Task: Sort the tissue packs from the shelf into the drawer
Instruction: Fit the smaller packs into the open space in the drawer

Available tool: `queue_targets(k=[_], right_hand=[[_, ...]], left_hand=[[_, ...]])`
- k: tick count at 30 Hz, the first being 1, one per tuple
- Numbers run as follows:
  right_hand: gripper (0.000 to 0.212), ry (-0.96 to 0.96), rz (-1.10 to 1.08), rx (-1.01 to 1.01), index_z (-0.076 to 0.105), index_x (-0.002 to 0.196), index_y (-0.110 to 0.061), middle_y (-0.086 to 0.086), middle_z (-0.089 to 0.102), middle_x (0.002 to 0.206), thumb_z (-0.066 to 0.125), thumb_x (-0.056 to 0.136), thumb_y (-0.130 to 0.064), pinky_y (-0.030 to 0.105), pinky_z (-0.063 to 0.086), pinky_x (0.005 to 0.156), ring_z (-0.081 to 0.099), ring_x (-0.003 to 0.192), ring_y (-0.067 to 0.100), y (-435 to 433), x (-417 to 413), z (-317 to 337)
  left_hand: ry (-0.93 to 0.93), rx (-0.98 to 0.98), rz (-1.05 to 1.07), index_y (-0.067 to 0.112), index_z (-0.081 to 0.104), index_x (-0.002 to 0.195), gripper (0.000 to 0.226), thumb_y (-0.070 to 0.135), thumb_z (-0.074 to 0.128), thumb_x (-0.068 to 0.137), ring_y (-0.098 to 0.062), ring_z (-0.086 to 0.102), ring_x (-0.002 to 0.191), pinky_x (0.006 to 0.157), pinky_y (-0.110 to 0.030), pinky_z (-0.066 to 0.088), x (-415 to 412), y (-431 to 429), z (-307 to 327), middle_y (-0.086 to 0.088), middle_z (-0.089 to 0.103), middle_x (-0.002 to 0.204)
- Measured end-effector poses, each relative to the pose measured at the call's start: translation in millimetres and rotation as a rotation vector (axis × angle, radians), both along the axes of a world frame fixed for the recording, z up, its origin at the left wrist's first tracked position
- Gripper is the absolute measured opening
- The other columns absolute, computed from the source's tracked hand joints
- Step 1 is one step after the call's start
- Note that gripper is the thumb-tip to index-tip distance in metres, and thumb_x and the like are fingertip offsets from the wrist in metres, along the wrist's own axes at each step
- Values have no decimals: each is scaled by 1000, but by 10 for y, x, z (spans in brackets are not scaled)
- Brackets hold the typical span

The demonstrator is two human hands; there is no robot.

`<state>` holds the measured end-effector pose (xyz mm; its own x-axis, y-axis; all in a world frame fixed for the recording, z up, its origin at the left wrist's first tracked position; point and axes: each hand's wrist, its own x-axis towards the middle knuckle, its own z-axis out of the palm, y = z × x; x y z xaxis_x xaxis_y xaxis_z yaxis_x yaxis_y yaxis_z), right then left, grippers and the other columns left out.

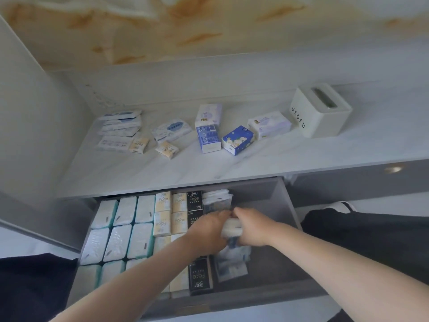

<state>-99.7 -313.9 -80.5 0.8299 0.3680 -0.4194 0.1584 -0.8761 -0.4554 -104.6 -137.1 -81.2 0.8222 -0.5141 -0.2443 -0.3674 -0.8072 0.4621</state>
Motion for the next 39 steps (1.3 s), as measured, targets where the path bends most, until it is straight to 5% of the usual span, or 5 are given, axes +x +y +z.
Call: queue_targets(k=[10,16,23,27,39], right_hand=[[73,479,-146,139,54,117,-21,-1,60,115,74,54,-51,34,48,90,57,107,19,70,84,-168],[22,556,-545,133,59,102,-22,-2,50,103,44,92,-34,34,38,80,46,97,22,-153,236,-357],[48,621,-690,151,50,135,-13,8,56,132,59,94,-37,35,45,89,54,117,26,35,230,-687],[25,715,-786,317,57,114,-17,0,59,96,58,96,-34,27,43,65,55,85,13,183,267,-683],[58,610,-594,251,65,105,-14,4,70,103,77,49,-27,29,51,78,65,92,19,145,320,-698]], left_hand=[[-318,397,-268,19,40,136,65,58,51,85,-25,52,112,108,-38,28,-14,110,-286,-3,60,122],[-200,263,-299,20,50,124,51,48,59,82,-23,55,106,112,-36,25,49,212,-242,-2,64,109],[-251,84,-434,23,58,107,32,34,60,77,-20,60,83,95,-31,38,-43,289,-317,4,65,88],[-252,47,-364,22,59,107,34,37,62,76,-20,61,84,99,-32,39,-71,347,-352,3,66,90],[-158,117,-353,23,52,128,56,44,63,77,-20,59,101,107,-33,32,-69,329,-306,2,65,106]])
